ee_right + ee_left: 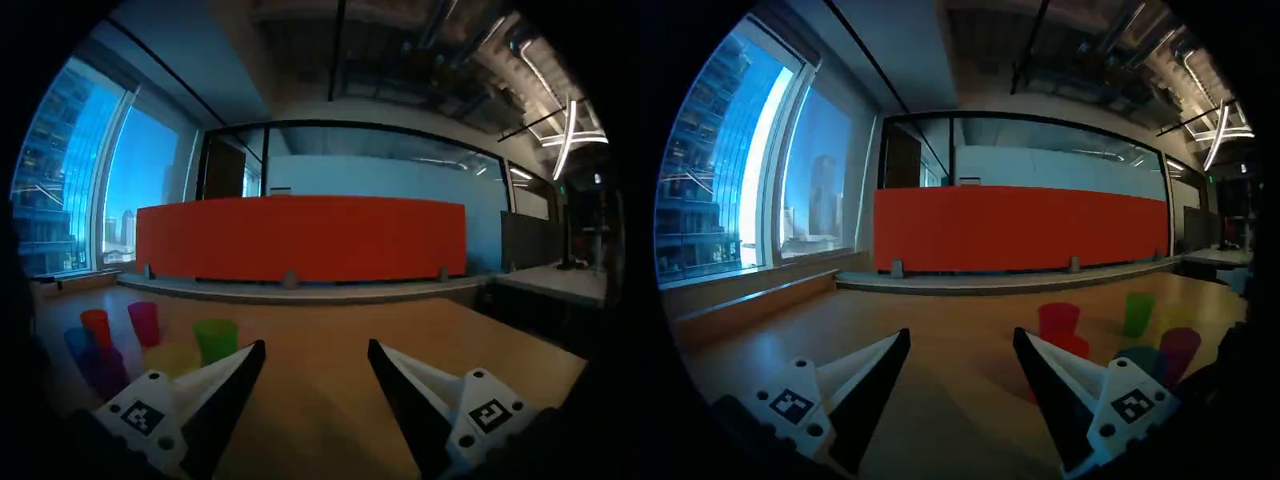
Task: Pour water
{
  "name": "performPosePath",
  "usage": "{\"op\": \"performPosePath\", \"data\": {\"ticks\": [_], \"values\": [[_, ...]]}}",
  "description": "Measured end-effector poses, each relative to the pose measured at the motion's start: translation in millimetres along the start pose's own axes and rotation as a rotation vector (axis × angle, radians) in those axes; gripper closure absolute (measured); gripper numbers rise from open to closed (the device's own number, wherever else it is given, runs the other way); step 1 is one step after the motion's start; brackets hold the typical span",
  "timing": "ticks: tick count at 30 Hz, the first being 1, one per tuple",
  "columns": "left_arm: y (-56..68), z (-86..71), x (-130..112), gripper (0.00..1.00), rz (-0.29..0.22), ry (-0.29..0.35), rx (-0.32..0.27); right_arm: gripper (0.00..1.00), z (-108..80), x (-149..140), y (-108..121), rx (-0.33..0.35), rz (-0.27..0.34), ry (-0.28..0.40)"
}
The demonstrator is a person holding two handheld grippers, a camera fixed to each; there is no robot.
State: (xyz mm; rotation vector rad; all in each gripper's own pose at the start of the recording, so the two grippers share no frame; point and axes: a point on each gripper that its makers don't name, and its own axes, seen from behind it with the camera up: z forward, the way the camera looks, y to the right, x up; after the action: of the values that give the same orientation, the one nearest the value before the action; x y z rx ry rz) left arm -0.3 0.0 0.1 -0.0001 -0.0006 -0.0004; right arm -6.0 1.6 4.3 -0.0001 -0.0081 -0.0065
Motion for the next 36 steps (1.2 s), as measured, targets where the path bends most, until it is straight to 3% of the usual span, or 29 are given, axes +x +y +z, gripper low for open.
{"op": "performPosePath", "data": {"ticks": [8,14,21,36], "values": [[3.3,2.3,-3.3,0.04,-0.011,-0.036,-0.016,0.01,-1.5,15.0,-2.4,0.006,-0.038,-0.006],[11.8,5.1,9.7,0.04,-0.02,-0.061,-0.061,0.01,-1.1,33.8,-8.5,0.028,-0.037,-0.018],[19.8,5.8,45.8,0.04,-0.027,-0.052,-0.11,0.01,1.4,56.2,-6.8,0.033,-0.048,-0.039],[29.1,10.7,134.0,0.04,-0.01,-0.03,-0.162,0.01,7.2,113.7,-15.4,0.093,-0.006,-0.091]]}}
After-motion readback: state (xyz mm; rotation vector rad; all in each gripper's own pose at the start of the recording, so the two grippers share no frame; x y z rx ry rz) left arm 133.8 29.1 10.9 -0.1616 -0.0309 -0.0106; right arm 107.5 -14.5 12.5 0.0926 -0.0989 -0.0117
